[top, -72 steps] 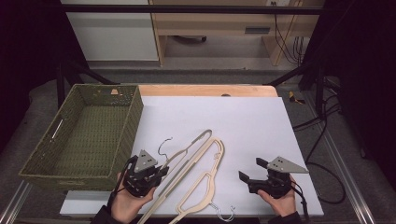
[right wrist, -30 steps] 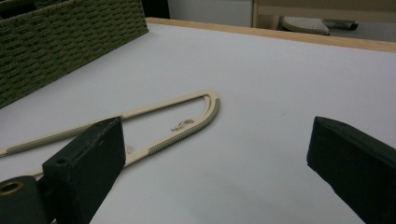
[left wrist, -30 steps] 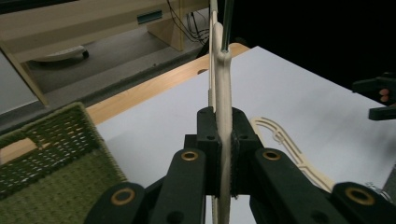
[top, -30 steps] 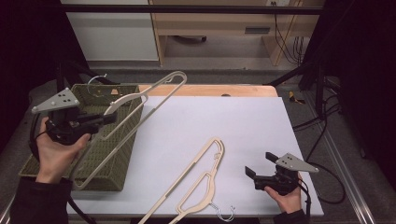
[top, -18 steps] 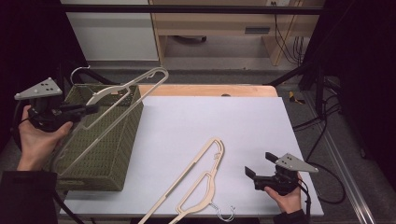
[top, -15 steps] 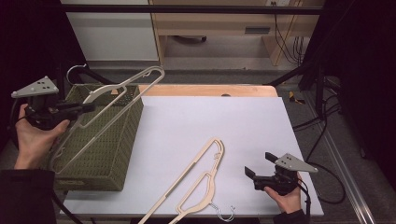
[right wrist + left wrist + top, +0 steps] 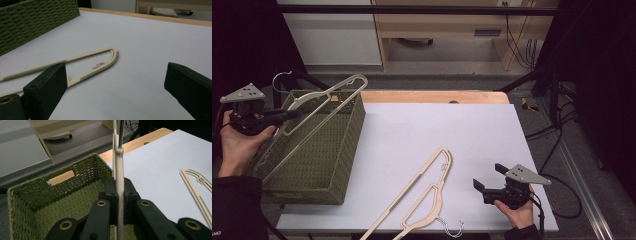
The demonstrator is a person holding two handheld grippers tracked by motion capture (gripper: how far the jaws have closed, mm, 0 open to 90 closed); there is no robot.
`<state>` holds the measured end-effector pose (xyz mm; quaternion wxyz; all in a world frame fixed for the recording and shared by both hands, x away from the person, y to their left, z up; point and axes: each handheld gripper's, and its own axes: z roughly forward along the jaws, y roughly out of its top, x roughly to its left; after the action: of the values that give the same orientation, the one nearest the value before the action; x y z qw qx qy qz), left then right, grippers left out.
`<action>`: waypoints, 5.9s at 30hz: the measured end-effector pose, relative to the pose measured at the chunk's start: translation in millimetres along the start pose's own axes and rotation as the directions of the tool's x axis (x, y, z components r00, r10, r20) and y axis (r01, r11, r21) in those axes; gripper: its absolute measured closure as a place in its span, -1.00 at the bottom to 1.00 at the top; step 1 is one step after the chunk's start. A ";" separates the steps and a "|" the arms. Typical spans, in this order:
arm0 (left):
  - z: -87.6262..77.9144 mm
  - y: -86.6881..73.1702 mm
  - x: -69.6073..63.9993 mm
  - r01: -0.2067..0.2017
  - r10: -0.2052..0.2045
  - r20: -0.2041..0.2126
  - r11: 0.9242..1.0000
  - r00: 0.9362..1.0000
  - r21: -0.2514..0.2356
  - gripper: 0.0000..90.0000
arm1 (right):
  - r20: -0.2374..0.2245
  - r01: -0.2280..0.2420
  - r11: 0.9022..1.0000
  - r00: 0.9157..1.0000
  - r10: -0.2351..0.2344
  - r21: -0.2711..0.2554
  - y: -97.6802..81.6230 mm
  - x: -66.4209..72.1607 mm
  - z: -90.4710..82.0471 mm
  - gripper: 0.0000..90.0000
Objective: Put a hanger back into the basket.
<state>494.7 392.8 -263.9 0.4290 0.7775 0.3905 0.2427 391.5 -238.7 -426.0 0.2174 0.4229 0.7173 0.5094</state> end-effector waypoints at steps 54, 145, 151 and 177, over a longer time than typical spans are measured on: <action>62.1 -73.4 34.4 0.137 -0.126 -0.070 0.974 0.990 0.183 0.87 | -0.002 0.013 1.000 1.000 -0.013 0.013 -2.0 -0.1 1.2 -0.88; 47.6 -72.9 -185.2 -0.082 0.090 0.059 0.988 0.994 -0.133 -0.81 | -0.108 0.062 0.998 0.992 -0.060 0.019 3.4 41.6 7.5 -0.88; 48.8 -76.1 -208.7 -0.031 0.048 0.102 0.986 0.994 -0.163 -0.78 | -0.123 0.070 0.997 0.990 -0.065 0.036 -0.4 47.5 10.8 -0.88; 85.9 -126.7 -237.5 -0.024 0.033 0.196 0.998 0.980 -0.051 -0.86 | -0.179 0.139 0.952 0.980 -0.092 0.273 -46.7 100.0 34.2 -0.21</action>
<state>368.3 199.5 -426.6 0.4805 0.7927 0.3290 0.1803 344.1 -142.9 -470.0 0.1240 0.3635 0.8221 0.4204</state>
